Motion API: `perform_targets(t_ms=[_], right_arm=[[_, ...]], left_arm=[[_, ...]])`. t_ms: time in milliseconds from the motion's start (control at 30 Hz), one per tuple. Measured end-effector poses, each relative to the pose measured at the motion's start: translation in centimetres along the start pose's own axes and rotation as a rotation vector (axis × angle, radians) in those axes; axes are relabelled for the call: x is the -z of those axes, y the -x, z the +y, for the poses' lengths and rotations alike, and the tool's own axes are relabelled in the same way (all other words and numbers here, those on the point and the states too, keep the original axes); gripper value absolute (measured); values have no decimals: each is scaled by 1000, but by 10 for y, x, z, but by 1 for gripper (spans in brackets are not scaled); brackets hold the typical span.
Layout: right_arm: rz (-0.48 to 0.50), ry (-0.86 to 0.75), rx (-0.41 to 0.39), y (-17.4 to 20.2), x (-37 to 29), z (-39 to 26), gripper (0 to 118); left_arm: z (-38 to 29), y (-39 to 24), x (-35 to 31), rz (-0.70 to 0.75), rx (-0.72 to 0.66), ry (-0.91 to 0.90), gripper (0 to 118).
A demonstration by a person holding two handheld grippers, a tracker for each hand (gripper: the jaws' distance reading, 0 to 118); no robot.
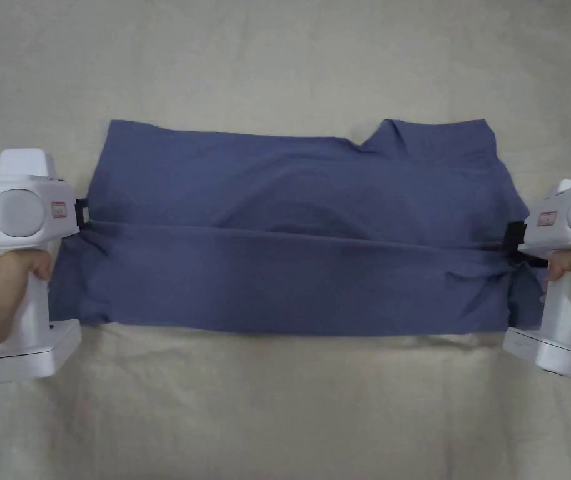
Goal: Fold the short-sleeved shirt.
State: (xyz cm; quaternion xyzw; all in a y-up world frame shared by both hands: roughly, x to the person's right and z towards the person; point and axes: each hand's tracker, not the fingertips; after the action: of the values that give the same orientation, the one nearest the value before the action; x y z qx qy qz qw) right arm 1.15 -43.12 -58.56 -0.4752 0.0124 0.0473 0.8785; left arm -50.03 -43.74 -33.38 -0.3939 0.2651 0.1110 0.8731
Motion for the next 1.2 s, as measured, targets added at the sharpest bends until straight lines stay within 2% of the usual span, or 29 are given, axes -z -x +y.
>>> perform_targets(t_ms=[67,133,167,200,233,267,333,400,500,633,700,833,900,967,1033,1067,1100,1167,1200], right_arm=[[-3,1,-6,4,2,-2,5],[-6,1,-16,7,4,-2,18],[-10,3,-26,7,5,-2,33],[-16,1,-29,7,4,-2,60],[-18,4,-33,7,3,-1,77],[-19,11,-35,5,1,1,87],[-10,20,-15,-1,-7,3,89],[3,-29,40,-8,-26,7,89],[25,-103,49,-16,-62,9,89],[24,-277,-32,-23,-127,-6,89],[35,-387,-71,-24,-164,-24,90],[120,-519,-73,-26,-220,-68,94],[150,-569,-87,-26,-241,-94,94],[159,-600,-88,-25,-254,-118,94],[177,-621,-85,-26,-264,-139,92],[185,-626,-89,-26,-268,-149,88],[187,-633,-87,-27,-270,-158,73],[196,-651,-79,-27,-278,-174,37],[199,-654,-73,-27,-280,-180,14]], left_arm=[[-1,-1,3,0,1,13,15],[-2,-1,6,9,5,20,45],[-2,-1,6,25,6,28,65],[0,-1,3,29,8,31,86],[1,1,2,33,9,33,100],[3,3,-1,32,7,38,108],[8,9,-8,22,-7,39,110],[14,14,-23,-28,-26,10,110],[21,17,-54,-61,-6,-26,110],[16,20,-107,-104,63,-191,110],[5,20,-138,-118,43,-291,111],[-28,14,-192,-116,25,-446,118],[-45,15,-204,-115,42,-478,117],[-61,11,-220,-89,52,-506,111],[-78,10,-230,-91,69,-550,87],[-87,9,-237,-104,67,-567,74],[-94,8,-242,-114,65,-564,53],[-105,6,-247,-118,61,-557,25],[-110,5,-250,-115,62,-558,12]])
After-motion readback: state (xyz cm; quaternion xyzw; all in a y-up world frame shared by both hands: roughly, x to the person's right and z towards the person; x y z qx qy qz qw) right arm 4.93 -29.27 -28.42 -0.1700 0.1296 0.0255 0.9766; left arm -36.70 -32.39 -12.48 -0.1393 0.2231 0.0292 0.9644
